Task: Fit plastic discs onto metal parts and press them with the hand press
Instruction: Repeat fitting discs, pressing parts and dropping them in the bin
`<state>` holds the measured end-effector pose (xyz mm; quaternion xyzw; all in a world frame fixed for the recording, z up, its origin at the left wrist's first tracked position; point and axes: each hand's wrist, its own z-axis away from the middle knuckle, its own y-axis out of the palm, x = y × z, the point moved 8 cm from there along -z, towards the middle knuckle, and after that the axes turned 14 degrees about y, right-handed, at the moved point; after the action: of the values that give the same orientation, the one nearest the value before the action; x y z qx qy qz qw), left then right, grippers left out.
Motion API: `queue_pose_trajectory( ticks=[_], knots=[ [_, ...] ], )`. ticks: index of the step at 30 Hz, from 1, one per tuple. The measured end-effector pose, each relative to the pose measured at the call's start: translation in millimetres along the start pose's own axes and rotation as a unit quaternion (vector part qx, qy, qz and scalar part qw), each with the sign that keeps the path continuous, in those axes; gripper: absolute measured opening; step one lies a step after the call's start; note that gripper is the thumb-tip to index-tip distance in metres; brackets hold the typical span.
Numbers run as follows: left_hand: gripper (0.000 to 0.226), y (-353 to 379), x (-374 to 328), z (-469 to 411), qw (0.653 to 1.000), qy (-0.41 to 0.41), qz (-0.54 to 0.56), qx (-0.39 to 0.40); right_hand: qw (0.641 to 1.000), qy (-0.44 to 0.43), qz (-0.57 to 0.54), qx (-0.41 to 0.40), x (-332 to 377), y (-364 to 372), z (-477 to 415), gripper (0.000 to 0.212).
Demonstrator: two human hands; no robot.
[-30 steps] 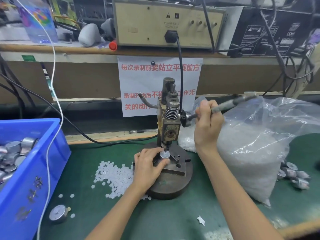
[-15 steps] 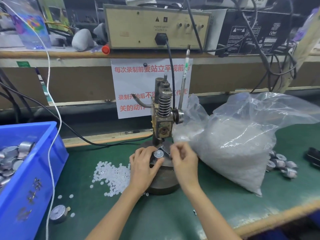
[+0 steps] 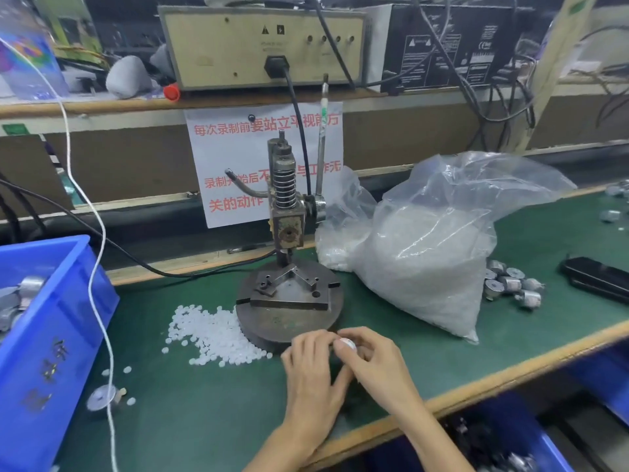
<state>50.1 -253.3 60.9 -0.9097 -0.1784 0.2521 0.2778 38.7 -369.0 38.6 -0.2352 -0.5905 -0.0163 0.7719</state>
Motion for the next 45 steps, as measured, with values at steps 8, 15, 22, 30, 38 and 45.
queue_pose_trajectory(
  ticks=[8, 15, 22, 30, 38, 45],
  knots=[
    [0.03, 55.4, -99.1, 13.1, 0.968, 0.177, 0.044, 0.175, 0.997, 0.072, -0.022, -0.018, -83.9, -84.5, 49.7, 0.012],
    [0.048, 137.1, -148.6, 60.9, 0.866, 0.234, -0.085, 0.434, 0.96, 0.222, 0.158, -0.07, -187.8, -127.3, 64.3, 0.012],
    [0.037, 159.0, -143.6, 93.1, 0.816, 0.254, -0.045, 0.517, 0.905, 0.302, 0.249, -0.165, -288.6, -140.5, 64.6, 0.023],
    [0.038, 131.7, -122.3, 77.4, 0.875, 0.2, 0.021, 0.441, 0.919, 0.263, 0.201, -0.215, -272.4, -135.0, 63.5, 0.015],
    [0.036, 95.3, -118.5, 60.7, 0.902, 0.184, 0.103, 0.377, 0.924, 0.039, 0.089, -0.37, -126.5, -148.5, 66.3, 0.022],
    [0.027, 28.0, -80.8, 21.6, 0.939, 0.175, 0.077, 0.285, 0.926, -0.12, 0.058, -0.354, -19.4, -106.9, 46.3, 0.029]
  ],
)
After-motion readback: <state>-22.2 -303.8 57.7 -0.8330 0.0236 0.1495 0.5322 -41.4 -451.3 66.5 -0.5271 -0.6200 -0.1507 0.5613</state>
